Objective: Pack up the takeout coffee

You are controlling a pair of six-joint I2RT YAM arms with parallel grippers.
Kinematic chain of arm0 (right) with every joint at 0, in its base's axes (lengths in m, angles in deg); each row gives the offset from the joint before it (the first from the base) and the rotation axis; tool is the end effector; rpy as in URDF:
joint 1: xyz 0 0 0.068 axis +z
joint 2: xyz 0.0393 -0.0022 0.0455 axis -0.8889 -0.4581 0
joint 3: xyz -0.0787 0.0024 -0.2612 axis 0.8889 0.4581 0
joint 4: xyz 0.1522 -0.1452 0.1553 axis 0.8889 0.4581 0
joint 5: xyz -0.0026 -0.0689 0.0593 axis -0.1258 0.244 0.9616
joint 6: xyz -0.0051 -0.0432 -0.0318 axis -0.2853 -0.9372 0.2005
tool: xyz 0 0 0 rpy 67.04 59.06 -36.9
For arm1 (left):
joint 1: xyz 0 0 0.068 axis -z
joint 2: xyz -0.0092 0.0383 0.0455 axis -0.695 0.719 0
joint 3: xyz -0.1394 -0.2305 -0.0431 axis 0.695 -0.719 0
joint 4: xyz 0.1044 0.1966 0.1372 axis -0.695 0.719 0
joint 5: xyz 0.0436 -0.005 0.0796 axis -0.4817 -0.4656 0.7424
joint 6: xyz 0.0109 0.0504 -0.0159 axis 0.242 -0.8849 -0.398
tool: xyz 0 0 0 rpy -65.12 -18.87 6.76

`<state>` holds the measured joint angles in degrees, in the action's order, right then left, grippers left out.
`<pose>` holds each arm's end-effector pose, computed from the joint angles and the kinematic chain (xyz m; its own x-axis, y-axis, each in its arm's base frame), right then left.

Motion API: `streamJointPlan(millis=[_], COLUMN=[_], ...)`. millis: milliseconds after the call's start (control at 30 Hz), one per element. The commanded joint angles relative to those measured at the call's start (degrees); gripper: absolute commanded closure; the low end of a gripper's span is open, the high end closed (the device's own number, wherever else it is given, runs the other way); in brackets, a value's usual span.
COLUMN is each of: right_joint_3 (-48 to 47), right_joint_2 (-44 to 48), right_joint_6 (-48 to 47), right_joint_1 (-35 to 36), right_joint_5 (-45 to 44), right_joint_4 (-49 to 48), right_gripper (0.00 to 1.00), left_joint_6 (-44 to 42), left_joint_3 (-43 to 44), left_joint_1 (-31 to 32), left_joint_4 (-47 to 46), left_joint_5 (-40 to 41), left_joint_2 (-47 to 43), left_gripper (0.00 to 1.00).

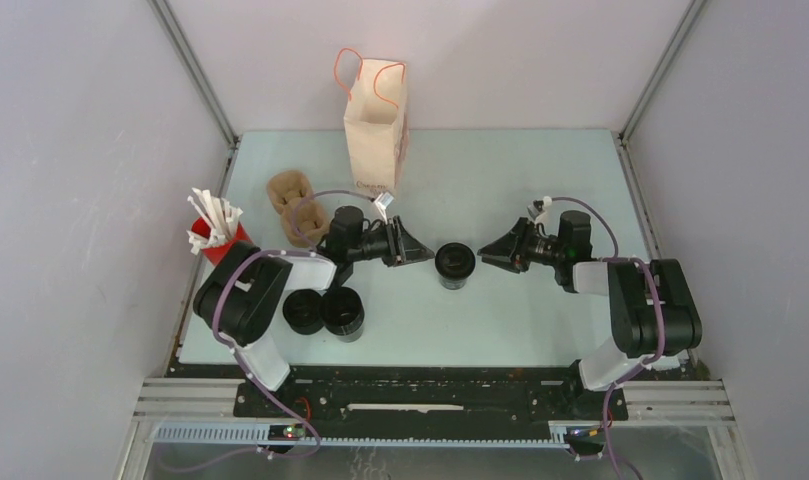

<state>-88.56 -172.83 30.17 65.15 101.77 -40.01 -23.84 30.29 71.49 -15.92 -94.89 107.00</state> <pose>0.2796 0.0422 0.1513 -0.8920 0.3491 -0.2872 -0.1647 0.3408 0.9256 0.2842 -0.1742 0.1682 -0.8787 -0.1993 -0.4338 0.3485 0.3533 -0.8682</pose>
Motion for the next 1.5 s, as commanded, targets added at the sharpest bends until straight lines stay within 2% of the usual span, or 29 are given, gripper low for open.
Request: streamJointPlan(millis=[0,133,333,733,967,1167,1367,1467], right_joint_3=[0.1,0.1,-0.6,-0.7,-0.7,-0.6,0.7,2.6], right_joint_2=[-0.4,-1.6,-2.8,-3.0,-2.1,-3.4,-3.4,-4.6], right_joint_6=[0.5,0.2,0.2,0.2,-0.2,-2.4,-5.2,-4.9], right_joint_1=[0.5,1.0,2.0,2.6,2.9,3.3,3.6,3.6], right_joint_5=[0.7,0.4,0.6,1.0,1.3,-0.5,-3.5,-4.9], right_joint_4=[-3.7,-4.0,-4.7,-4.9,-4.0,-0.2,2.3,-0.6], right_gripper=[0.5,0.5,0.56,0.53,0.51,0.54,0.57,0.58], left_joint_6=[-1.4,-1.5,-1.8,-3.0,-4.9,-8.3,-9.4,-10.2], left_joint_3=[1.2,2.0,2.3,3.9,3.9,5.1,5.7,5.5], left_joint_1=[0.4,0.6,0.8,1.3,1.4,2.6,3.1,3.4], left_joint_4=[-2.0,-1.7,-1.7,1.1,5.6,12.3,14.9,17.2], left_joint_5=[-1.9,-2.2,-2.3,-1.4,1.8,5.6,7.9,10.7], left_joint_2=[1.1,2.3,2.6,3.7,2.6,1.3,1.0,0.1], left_gripper=[0.55,0.56,0.56,0.54,0.58,0.6,0.62,0.63])
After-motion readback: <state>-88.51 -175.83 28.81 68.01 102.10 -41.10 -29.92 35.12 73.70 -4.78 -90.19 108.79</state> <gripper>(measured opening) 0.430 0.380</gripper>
